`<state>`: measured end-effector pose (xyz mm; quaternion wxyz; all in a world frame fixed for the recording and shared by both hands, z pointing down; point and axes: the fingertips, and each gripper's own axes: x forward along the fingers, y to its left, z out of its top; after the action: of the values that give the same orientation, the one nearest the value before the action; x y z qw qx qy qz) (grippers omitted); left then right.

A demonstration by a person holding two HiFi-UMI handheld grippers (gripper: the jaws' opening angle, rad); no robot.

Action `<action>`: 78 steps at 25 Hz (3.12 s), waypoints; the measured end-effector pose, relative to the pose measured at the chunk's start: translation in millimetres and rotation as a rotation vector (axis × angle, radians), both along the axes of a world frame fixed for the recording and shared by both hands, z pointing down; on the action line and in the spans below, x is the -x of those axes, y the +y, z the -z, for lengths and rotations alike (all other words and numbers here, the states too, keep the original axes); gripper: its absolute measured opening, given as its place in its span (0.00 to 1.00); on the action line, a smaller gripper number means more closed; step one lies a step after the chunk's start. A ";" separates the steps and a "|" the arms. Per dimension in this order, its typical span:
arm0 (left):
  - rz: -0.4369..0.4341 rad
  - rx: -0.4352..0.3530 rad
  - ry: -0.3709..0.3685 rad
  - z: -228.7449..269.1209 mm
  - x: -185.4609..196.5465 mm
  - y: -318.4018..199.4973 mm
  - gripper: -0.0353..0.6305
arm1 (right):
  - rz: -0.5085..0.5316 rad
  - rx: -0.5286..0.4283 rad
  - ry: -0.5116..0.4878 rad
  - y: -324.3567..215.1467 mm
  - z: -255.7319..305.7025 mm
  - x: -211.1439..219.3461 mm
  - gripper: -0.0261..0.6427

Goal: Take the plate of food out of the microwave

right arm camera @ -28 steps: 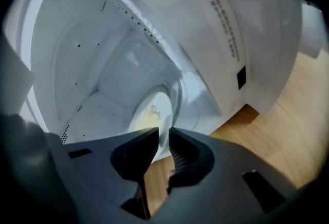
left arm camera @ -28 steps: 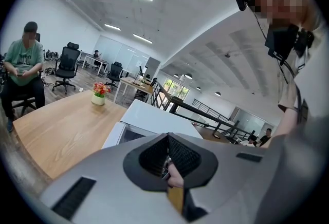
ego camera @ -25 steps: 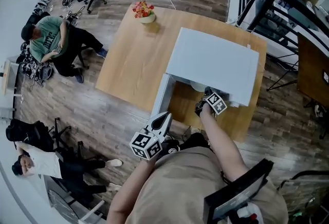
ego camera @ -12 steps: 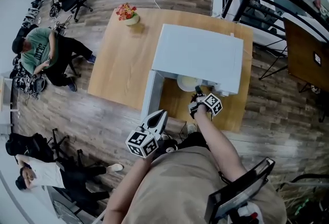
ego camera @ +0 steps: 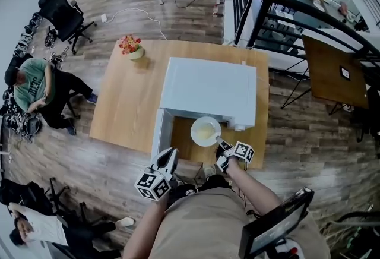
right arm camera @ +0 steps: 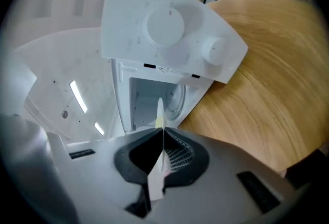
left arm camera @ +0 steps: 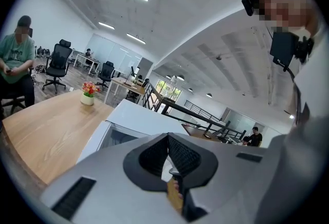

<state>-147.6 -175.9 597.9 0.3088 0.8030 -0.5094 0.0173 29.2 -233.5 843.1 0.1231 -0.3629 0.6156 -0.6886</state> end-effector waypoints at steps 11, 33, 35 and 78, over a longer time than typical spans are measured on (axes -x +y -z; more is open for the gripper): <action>0.057 -0.064 0.097 7.9 16.2 12.4 0.06 | 0.092 -0.034 -0.062 40.9 69.0 -32.5 0.06; 0.024 -0.132 0.099 14.4 -25.6 -10.3 0.06 | 0.097 -0.296 -0.150 16.4 234.3 -75.6 0.06; 0.016 -0.134 0.078 12.6 -29.3 -12.1 0.06 | 0.065 -0.289 -0.131 9.8 242.4 -86.3 0.06; 0.017 -0.023 0.053 -33.5 -35.8 -13.9 0.06 | 0.214 -0.154 0.015 23.4 113.8 -48.5 0.06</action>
<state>-111.9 -189.8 631.4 0.3130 0.8024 -0.5079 -0.0127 77.7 -210.1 729.2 0.0720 -0.2898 0.7029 -0.6456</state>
